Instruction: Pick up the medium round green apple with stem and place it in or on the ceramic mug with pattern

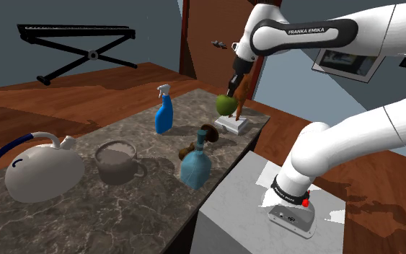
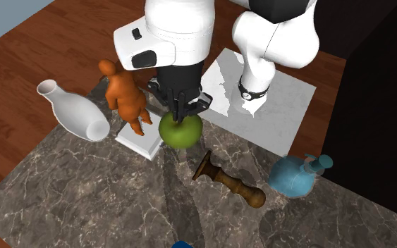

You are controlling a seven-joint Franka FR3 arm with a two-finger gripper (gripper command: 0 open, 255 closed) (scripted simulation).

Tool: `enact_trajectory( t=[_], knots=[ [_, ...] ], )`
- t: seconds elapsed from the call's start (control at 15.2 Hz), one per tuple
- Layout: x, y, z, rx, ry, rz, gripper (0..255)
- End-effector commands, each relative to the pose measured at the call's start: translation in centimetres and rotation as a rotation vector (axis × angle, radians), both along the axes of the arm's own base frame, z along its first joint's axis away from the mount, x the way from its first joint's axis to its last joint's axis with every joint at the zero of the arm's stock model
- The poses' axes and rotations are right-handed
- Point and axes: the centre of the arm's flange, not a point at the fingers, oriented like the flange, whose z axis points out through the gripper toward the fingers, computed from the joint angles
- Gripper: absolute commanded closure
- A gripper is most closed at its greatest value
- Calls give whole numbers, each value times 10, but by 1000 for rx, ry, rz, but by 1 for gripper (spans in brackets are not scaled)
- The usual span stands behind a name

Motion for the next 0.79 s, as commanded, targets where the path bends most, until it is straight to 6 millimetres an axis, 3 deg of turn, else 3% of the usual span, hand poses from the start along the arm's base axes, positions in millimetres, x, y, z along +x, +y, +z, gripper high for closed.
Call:
enact_trajectory(
  t=[0.0, 0.33, 0.73],
  knots=[
    [-1, 0, 10, 0, 0, 0, 255],
    [-1, 0, 34, 0, 0, 0, 255],
    [18, 76, 44, 0, 0, 0, 255]
  ],
)
